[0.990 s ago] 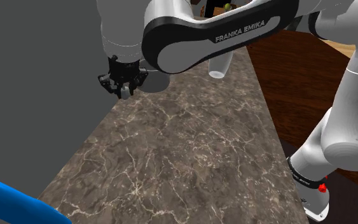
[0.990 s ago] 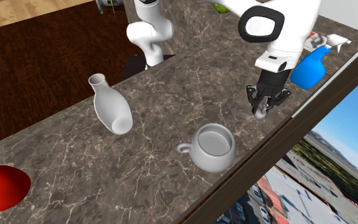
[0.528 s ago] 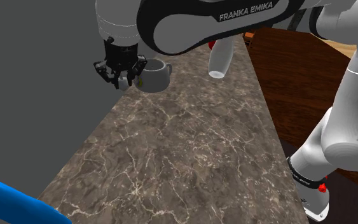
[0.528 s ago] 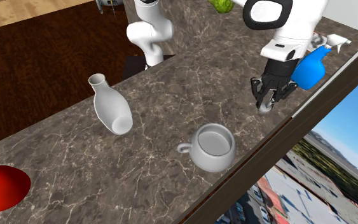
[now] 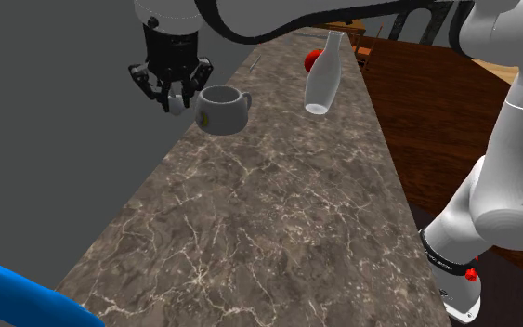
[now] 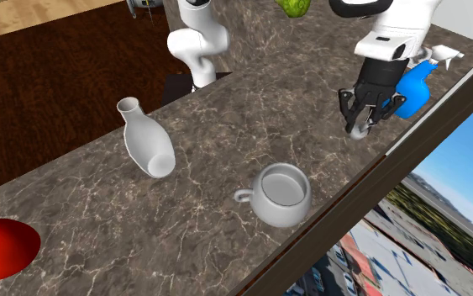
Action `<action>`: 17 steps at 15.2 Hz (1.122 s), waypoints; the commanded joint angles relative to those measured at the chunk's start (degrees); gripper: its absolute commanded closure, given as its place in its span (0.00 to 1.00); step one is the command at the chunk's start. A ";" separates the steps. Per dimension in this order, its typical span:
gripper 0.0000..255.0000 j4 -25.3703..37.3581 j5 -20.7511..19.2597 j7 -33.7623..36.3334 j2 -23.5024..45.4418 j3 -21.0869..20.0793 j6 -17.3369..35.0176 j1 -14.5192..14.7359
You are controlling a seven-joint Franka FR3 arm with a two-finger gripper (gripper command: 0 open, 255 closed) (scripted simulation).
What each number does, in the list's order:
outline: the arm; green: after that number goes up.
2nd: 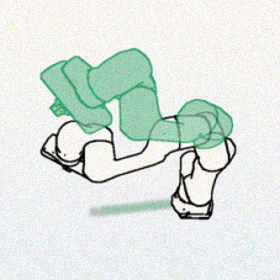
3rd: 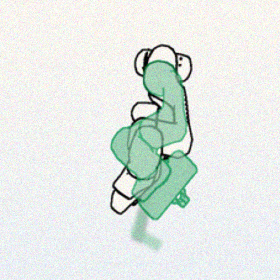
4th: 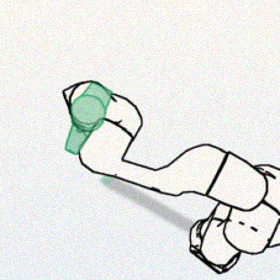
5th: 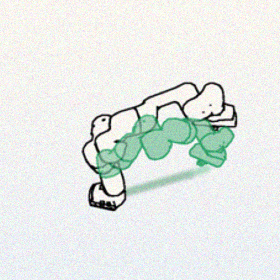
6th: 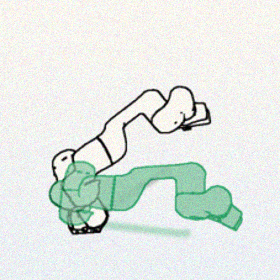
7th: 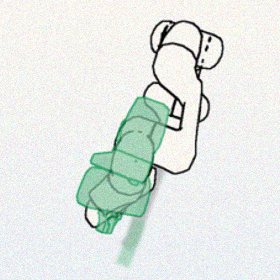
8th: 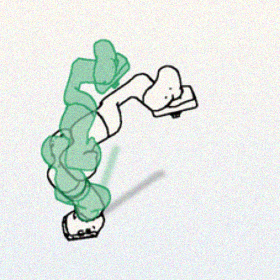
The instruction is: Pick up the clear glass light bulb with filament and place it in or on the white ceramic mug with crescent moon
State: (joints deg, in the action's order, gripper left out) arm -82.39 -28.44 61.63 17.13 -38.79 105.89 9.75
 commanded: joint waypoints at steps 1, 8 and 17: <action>1.00 1.33 0.28 -0.58 -0.22 -0.10 -1.42 0.07; 1.00 0.36 2.70 -5.06 -2.56 0.52 -0.90 -3.69; 1.00 -6.88 8.71 -17.15 -7.34 4.03 6.21 -13.86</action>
State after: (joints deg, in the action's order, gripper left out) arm -89.20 -20.29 46.06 9.97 -35.20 111.74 -3.13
